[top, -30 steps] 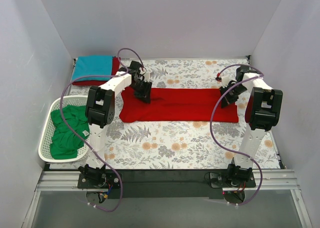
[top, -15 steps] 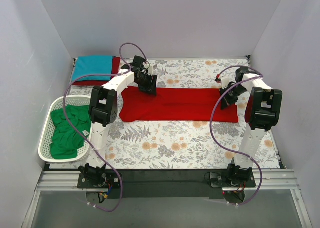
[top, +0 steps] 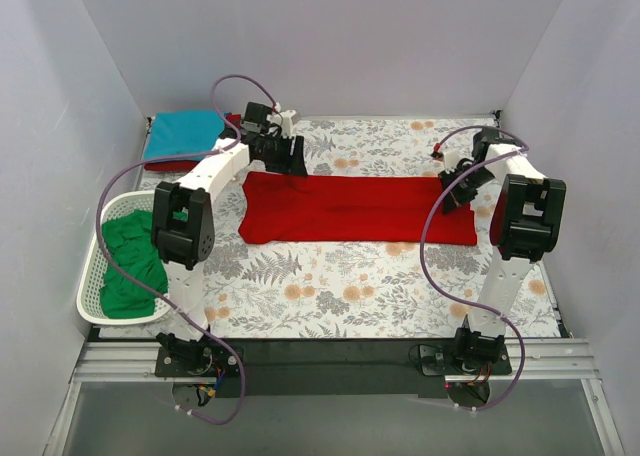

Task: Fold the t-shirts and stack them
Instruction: Fold the tshirt

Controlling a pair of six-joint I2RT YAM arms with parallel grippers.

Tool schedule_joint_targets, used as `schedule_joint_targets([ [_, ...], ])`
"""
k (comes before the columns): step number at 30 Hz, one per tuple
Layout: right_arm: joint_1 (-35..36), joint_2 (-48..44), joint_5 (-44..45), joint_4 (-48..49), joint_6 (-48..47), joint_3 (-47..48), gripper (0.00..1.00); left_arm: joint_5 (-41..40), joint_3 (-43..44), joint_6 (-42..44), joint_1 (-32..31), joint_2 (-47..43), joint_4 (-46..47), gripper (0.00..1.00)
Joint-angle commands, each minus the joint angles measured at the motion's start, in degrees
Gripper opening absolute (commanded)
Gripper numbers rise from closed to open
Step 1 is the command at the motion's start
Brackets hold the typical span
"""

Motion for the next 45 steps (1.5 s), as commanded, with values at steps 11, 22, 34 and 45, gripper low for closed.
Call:
schedule_joint_targets([
  [11, 2.13, 2.46, 0.11, -0.48, -0.79, 7.82, 0.01, -3.31, -4.94, 1.44, 1.39, -5.42, -5.40, 0.43],
  [22, 3.71, 2.10, 1.34, -0.31, -1.05, 4.83, 0.01, -3.14, 17.97, 0.74, 0.95, 14.53, -5.58, 0.37],
  [34, 3.80, 1.40, 3.62, 0.48, -1.58, -0.26, 0.01, -2.96, 19.17, 2.85, 0.16, 12.09, -3.74, 0.50],
  [45, 3.97, -5.62, 4.94, 1.72, -4.48, -15.81, 0.01, -3.50, -0.25, 0.92, 0.24, -3.46, -3.21, 0.52],
])
